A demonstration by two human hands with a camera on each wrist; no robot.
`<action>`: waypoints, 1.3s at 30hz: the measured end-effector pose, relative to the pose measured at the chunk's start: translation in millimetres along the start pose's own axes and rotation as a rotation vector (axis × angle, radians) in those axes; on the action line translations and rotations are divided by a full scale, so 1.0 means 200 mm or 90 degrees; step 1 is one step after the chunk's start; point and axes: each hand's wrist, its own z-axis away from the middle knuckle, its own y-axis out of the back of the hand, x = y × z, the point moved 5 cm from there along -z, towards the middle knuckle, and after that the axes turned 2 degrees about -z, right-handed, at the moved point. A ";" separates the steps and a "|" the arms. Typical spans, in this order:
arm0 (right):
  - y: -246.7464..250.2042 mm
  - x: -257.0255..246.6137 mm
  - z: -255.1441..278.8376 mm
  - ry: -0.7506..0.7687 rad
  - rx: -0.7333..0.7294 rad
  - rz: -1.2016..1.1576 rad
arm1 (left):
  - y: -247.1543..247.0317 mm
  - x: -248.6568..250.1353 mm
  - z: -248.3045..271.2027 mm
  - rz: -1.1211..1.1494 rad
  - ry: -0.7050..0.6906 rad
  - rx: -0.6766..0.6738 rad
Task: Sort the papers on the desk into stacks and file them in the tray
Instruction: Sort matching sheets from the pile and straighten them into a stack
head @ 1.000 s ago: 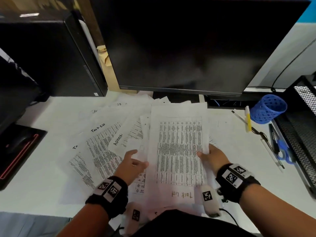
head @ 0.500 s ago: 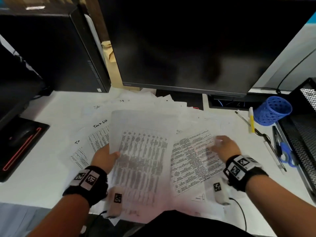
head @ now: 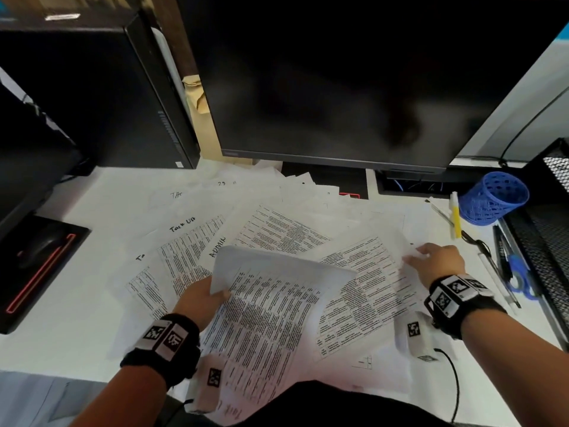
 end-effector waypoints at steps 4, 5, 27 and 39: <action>0.09 -0.03 0.04 0.029 0.042 -0.104 | 0.00 0.03 0.00 0.029 -0.008 0.008; 0.11 -0.03 0.05 0.038 0.051 -0.105 | 0.01 0.04 0.00 0.045 -0.006 0.014; 0.10 -0.12 0.17 0.123 0.054 -0.073 | -0.01 0.07 0.06 0.085 -0.032 0.007; 0.04 -0.36 0.40 0.145 -0.150 -0.470 | 0.11 0.36 0.02 -0.151 -0.319 0.176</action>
